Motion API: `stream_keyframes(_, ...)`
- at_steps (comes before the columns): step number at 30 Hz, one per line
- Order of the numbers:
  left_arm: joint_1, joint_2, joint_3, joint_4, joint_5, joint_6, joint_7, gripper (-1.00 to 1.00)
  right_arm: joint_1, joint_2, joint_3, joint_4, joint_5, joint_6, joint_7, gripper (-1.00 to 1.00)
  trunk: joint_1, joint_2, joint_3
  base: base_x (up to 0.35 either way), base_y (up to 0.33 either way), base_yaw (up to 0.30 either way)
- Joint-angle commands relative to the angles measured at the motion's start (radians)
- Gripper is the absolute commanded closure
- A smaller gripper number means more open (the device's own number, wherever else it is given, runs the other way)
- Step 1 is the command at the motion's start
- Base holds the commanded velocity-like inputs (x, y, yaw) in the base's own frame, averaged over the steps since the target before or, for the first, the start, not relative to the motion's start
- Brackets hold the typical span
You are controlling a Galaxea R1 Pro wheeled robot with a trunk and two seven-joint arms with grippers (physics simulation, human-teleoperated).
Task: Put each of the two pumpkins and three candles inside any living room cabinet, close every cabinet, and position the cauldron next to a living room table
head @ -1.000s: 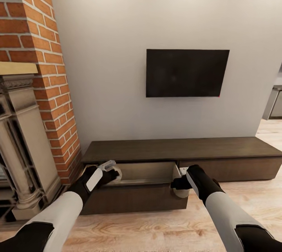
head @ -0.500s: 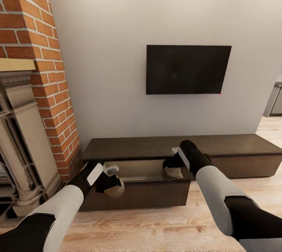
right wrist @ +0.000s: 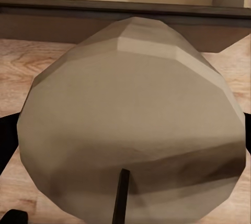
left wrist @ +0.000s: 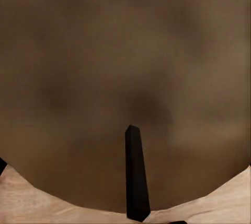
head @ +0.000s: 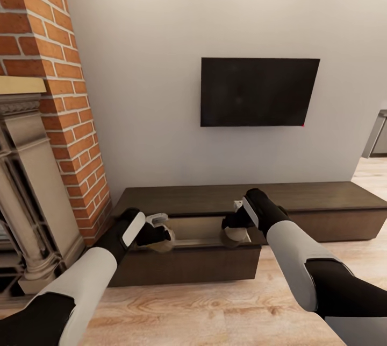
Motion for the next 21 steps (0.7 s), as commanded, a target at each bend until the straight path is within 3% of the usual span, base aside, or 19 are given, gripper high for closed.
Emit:
stream_keyframes(1,0.000,0.000,-0.018,-0.009,0.010,0.002,0.009,1.00,-0.001,0.000,-0.001,-0.001,0.010,0.004,0.007,1.00,0.000,-0.001,-0.001,0.000,0.000,0.000)
stream_keyframes(9,0.000,-0.019,-0.058,-0.015,0.009,-0.041,0.009,1.00,-0.001,0.001,0.000,0.000,-0.005,0.007,0.007,1.00,0.000,-0.001,-0.002,0.182,0.038,0.000)
stream_keyframes(13,0.000,-0.022,-0.205,-0.006,0.009,-0.043,0.011,1.00,0.001,0.004,0.003,0.001,-0.037,0.016,0.007,1.00,0.000,-0.001,-0.005,0.321,0.063,0.000)
stream_keyframes(16,0.000,-0.022,-0.233,0.013,0.009,-0.044,0.013,1.00,0.003,0.005,0.004,0.001,-0.040,0.016,0.008,1.00,0.000,-0.001,-0.006,0.331,0.018,0.000)
stream_keyframes(21,0.000,-0.023,-0.246,0.063,0.008,-0.047,0.019,1.00,0.007,0.008,0.004,0.002,-0.041,0.015,0.009,1.00,0.000,-0.001,-0.006,0.192,0.003,0.000)
